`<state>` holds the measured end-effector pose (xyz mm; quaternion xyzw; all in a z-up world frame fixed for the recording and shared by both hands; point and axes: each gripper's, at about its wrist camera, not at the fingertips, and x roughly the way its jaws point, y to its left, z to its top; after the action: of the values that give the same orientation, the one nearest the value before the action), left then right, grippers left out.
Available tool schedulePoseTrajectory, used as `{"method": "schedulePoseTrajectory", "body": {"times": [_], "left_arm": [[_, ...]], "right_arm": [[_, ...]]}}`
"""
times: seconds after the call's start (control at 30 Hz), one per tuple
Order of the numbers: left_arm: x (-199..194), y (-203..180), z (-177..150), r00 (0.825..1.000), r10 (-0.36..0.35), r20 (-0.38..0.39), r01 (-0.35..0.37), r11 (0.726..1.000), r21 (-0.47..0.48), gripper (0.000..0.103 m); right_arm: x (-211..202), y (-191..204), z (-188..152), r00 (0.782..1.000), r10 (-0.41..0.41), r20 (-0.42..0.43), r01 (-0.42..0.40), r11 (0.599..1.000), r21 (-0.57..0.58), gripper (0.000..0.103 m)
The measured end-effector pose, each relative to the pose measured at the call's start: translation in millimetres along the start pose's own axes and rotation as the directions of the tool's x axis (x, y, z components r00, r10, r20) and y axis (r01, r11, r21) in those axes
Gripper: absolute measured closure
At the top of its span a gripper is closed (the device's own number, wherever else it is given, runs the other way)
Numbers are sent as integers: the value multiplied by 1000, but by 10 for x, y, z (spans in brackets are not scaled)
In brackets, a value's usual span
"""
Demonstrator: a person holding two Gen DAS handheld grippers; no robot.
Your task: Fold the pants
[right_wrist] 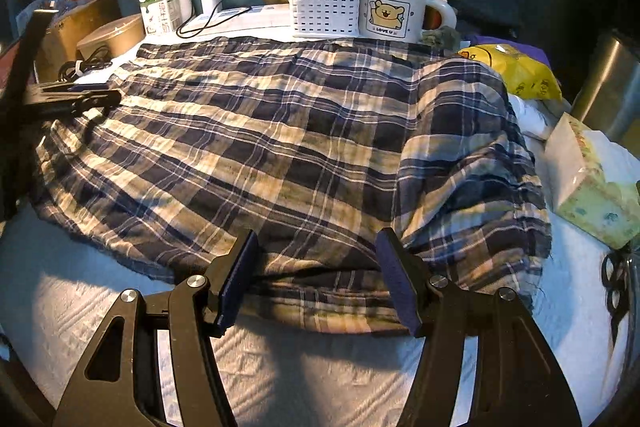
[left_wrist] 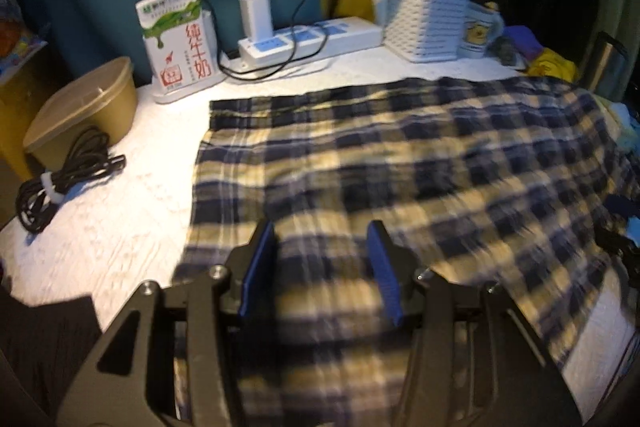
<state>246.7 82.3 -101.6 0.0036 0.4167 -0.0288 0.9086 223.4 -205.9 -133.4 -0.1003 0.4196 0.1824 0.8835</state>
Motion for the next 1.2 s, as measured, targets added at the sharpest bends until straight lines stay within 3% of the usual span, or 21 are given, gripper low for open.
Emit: {"method": "schedulePoseTrajectory", "body": {"times": [0.13, 0.33, 0.47, 0.77, 0.87, 0.97, 1.1, 1.2], "left_arm": [[-267, -135, -178, 998, -48, 34, 49, 999, -15, 53], [-334, -324, -410, 996, -92, 12, 93, 994, -49, 53], [-296, -518, -538, 998, -60, -10, 60, 998, -3, 53], [-599, -480, -697, 990, -101, 101, 109, 991, -77, 53], [-728, -427, -735, 984, -67, 166, 88, 988, -123, 53], [-807, -320, -771, 980, -5, 199, 45, 979, -198, 53], [-826, -228, -782, 975, -4, 222, 57, 971, -231, 53], [-820, -225, -780, 975, -8, 223, 60, 973, -225, 53]], "right_arm": [[-57, -49, -34, 999, 30, 12, -30, 999, 19, 38], [-115, -78, -113, 1000, 28, 7, -28, 999, 16, 38], [-154, -95, -177, 1000, 22, 10, -22, 1000, 19, 38], [-487, -367, -293, 993, 10, 115, -27, 989, 143, 38], [-552, -507, -329, 994, -18, 111, -3, 983, 185, 38], [-590, -643, -376, 992, 19, 122, -50, 966, 253, 38], [-667, -681, -356, 990, -46, 131, 4, 952, 305, 38], [-710, -749, -350, 990, -52, 134, 4, 942, 334, 38]]}}
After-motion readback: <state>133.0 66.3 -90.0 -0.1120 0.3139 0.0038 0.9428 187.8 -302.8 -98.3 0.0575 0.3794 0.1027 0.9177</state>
